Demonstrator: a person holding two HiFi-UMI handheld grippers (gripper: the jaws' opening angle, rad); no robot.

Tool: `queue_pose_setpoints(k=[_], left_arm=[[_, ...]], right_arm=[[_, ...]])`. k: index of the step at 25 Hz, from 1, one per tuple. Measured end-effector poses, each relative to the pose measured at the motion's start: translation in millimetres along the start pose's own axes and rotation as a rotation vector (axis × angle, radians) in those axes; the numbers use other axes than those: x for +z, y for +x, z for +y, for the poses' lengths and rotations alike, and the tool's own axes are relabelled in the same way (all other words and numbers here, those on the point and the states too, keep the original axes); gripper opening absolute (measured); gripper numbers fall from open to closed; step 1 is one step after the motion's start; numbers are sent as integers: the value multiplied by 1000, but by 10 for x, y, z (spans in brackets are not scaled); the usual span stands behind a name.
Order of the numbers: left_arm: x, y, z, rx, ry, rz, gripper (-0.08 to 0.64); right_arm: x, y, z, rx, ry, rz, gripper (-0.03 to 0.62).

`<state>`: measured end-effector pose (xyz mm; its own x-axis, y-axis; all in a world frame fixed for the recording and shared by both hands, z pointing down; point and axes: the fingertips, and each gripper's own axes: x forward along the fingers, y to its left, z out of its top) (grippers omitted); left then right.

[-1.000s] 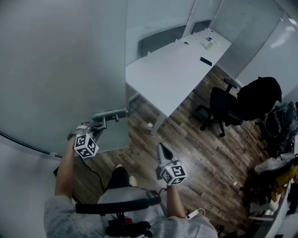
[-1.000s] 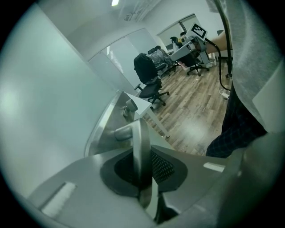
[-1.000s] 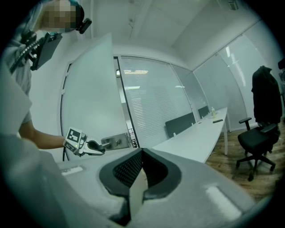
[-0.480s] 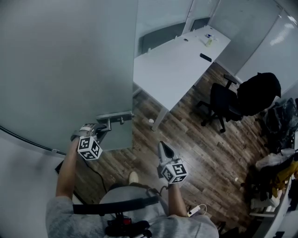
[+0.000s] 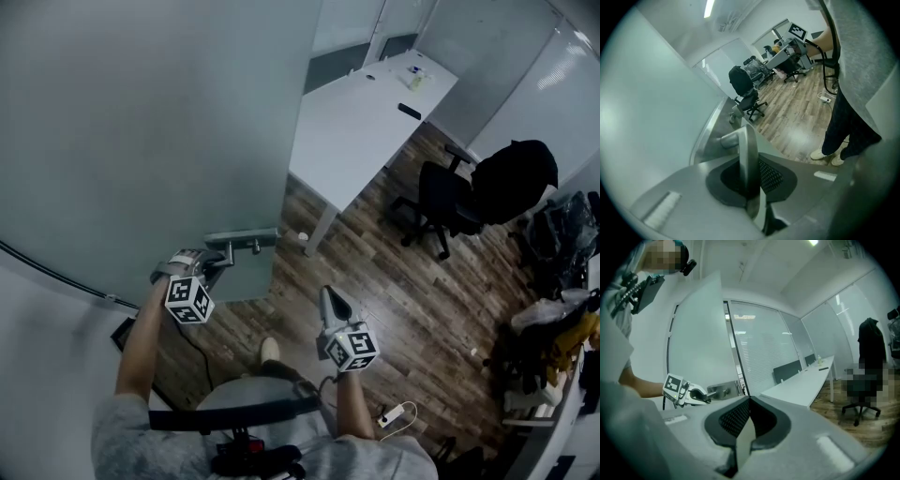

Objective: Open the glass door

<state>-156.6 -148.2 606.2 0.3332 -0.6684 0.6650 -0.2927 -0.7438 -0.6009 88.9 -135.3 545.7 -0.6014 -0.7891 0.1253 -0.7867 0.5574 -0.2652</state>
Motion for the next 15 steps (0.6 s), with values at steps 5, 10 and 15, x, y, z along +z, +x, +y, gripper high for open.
queue_pose_setpoints(k=[5,10,15], left_arm=[[67,-91,-171,-17,25,-19,34],[122,-207,-331,-31,45,-36,34],[172,-317,-523,-51,64,-52,35]], right_arm=[[-58,-187,92,-33,8,-11,2],[-89,-376,220,-59,13,-24,2],[-187,-595,319,-88,15,-28,2]])
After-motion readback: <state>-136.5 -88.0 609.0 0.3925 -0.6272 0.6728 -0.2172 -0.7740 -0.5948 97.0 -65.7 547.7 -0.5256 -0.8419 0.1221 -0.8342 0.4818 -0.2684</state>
